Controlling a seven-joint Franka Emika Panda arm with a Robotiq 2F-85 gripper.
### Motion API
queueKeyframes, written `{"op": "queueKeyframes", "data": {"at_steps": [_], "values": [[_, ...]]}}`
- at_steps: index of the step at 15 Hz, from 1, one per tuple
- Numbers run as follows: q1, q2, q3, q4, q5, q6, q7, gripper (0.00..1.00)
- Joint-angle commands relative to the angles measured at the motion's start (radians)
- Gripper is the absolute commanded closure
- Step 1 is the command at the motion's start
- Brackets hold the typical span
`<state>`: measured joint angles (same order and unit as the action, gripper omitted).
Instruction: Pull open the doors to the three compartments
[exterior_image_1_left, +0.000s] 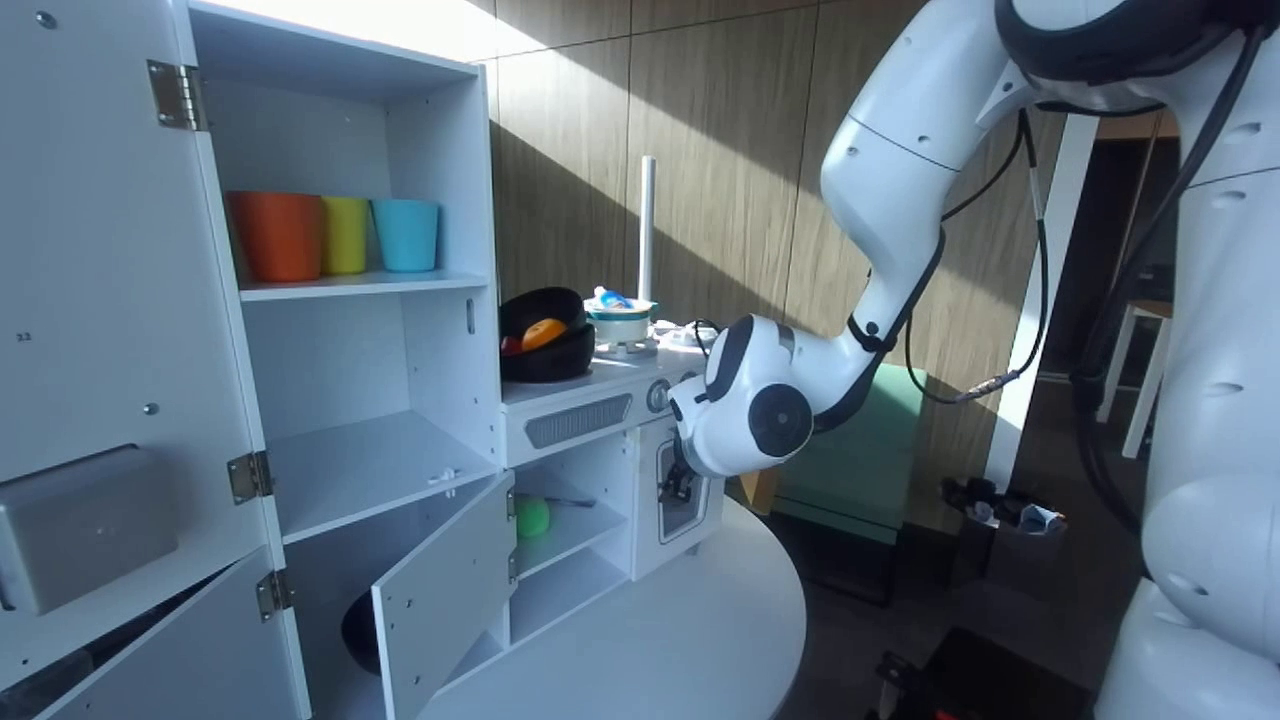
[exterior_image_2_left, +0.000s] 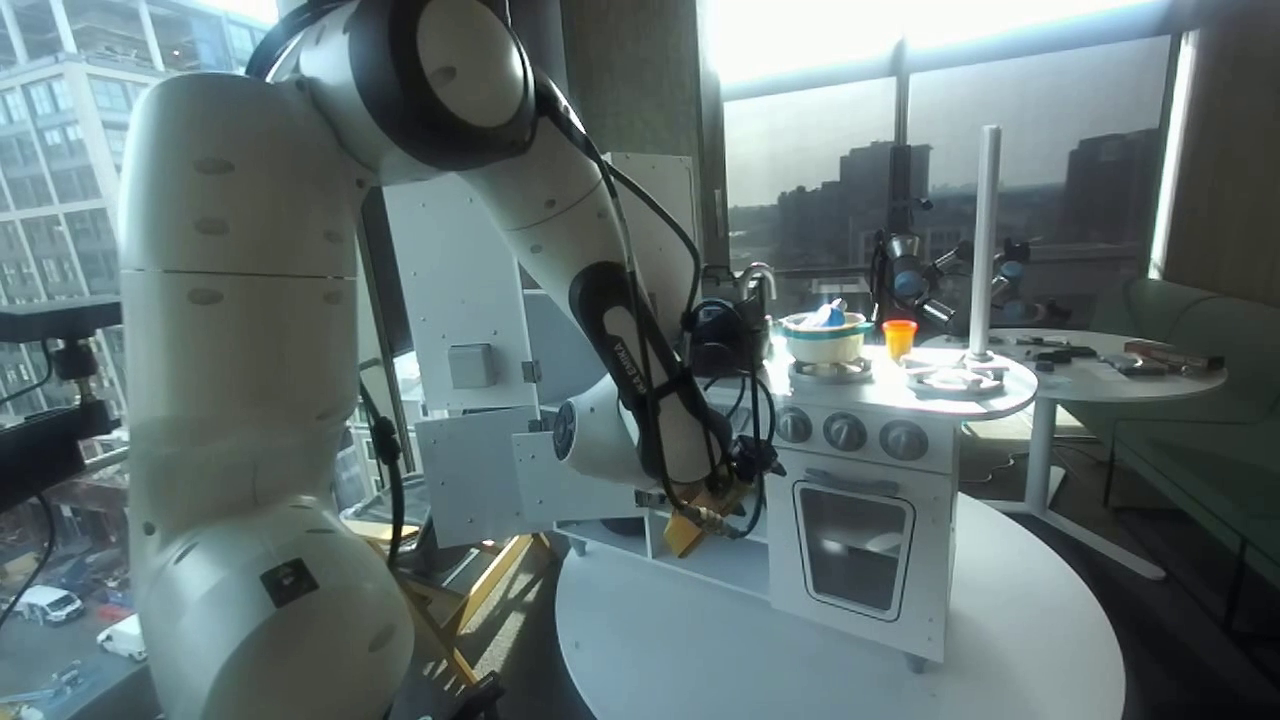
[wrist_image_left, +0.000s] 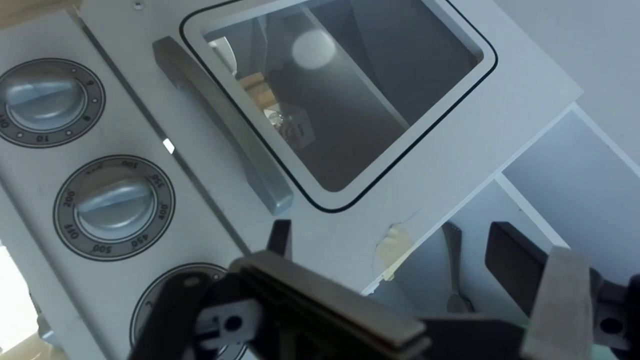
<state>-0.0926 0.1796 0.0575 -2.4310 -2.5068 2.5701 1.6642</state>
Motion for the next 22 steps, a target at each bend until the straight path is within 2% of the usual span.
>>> {"op": "queueKeyframes", "data": {"at_steps": [1, 5, 6, 15, 22], "values": [[-0.029, 0.033, -0.027, 0.032, 0.005, 0.034, -0.025, 0.0], [-0.055, 0.053, -0.037, 0.068, 0.005, 0.043, -0.033, 0.0], [-0.046, 0.037, -0.025, 0.027, 0.004, 0.008, -0.012, 0.0], [-0.035, 0.039, 0.001, 0.092, 0.004, 0.034, -0.043, 0.0], [-0.061, 0.09, -0.023, 0.14, 0.005, 0.033, -0.064, 0.0]]}}
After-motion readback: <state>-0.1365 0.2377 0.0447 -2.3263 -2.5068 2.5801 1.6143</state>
